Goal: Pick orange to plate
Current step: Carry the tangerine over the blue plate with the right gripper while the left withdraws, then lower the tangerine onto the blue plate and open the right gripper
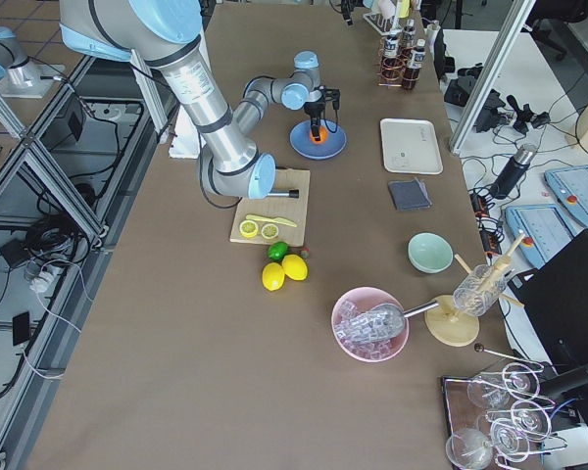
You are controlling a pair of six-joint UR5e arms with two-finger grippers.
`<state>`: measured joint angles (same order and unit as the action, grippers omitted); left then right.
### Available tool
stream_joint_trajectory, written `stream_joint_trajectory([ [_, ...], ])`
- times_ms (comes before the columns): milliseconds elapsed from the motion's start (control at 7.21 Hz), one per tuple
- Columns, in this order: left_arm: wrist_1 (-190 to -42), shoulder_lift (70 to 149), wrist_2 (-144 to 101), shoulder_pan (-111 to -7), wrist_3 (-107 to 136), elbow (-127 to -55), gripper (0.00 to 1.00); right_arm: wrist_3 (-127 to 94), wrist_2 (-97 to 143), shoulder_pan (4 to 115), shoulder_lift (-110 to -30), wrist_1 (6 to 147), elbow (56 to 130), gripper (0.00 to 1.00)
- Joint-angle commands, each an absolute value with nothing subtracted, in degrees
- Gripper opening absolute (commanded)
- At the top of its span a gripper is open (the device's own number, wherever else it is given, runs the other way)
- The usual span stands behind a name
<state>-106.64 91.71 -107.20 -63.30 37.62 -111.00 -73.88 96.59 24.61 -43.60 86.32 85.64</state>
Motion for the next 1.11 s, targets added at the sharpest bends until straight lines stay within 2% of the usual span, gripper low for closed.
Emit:
stream_joint_trajectory([
  [0,-106.7,91.76,-107.31,-63.37,37.53,-110.92,0.98,-74.18,96.5,24.43,-44.21,86.31,85.52,0.58],
  [139,-106.7,91.76,-107.49,-63.37,37.53,-110.92,0.98,-73.83,95.81,24.35,-44.21,86.31,85.6,1.0],
  [277,-106.7,91.84,-108.88,-63.54,37.53,-111.09,0.98,-73.57,95.28,24.35,-43.86,86.22,85.78,1.0],
  [555,-106.61,91.76,-110.21,-65.12,37.36,-111.09,0.98,-73.74,96.49,25.57,-43.59,87.18,91.46,1.0],
  [971,-106.17,87.47,-118.01,-77.56,19.14,-110.13,0.98,-73.13,104.56,32.05,-45.16,105.49,108.93,1.0],
])
